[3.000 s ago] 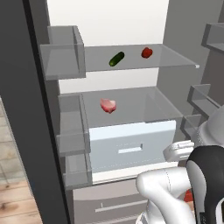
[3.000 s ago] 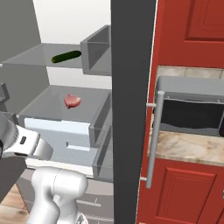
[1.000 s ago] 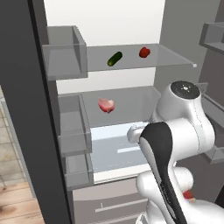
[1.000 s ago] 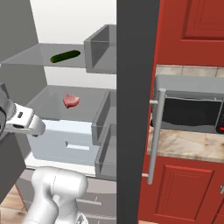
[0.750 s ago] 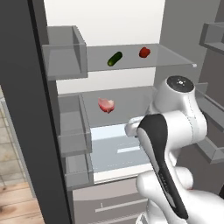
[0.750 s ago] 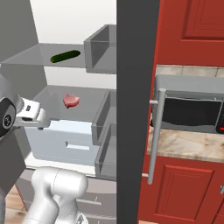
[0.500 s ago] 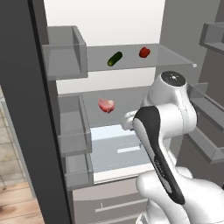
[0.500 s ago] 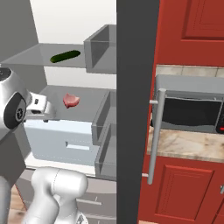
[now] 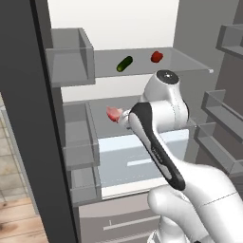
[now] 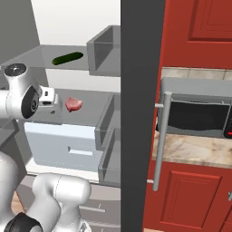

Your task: Gather the bell pepper and cucumber from the fridge and place them on a tray on the dining counter. Then gather the chicken drumstick and steak from the fridge and place them on the other tray.

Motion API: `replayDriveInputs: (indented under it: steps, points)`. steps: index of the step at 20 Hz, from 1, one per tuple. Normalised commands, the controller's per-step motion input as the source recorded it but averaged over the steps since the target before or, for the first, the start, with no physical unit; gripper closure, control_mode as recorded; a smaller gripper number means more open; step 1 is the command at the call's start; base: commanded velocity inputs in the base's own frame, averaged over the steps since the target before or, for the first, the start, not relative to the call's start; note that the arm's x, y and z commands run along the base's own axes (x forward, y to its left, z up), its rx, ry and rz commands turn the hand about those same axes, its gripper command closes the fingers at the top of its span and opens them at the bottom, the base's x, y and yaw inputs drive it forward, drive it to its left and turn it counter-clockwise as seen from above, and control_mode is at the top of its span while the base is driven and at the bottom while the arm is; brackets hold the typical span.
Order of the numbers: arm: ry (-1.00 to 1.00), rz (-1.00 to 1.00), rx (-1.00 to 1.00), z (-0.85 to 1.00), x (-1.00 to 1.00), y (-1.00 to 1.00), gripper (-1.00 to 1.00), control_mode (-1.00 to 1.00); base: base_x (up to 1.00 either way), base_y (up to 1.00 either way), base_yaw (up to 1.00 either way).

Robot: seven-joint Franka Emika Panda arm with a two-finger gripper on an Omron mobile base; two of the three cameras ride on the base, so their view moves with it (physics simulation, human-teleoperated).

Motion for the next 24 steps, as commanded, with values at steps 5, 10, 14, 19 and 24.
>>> replayDriveInputs:
  steps: [5, 10, 14, 19, 24]
  points:
    - [-0.01, 0.00, -0.03, -0.01, 0.58, 0.25, -1.00, -1.00, 0.00, 0.00, 0.00]
    - [0.00, 0.00, -0.09, -0.04, 0.29, 0.03, -1.00, -1.00, 0.00, 0.00, 0.00]
    - [0.00, 0.00, -0.09, -0.11, 0.29, 0.00, -1.00, -1.00, 0.00, 0.00, 0.00]
    - [0.02, 0.00, -0.07, -0.17, 0.31, 0.00, -1.00, -1.00, 0.00, 0.00, 0.00]
    - [0.04, 0.00, -0.06, -0.22, 0.33, 0.00, -1.00, -1.00, 0.00, 0.00, 0.00]
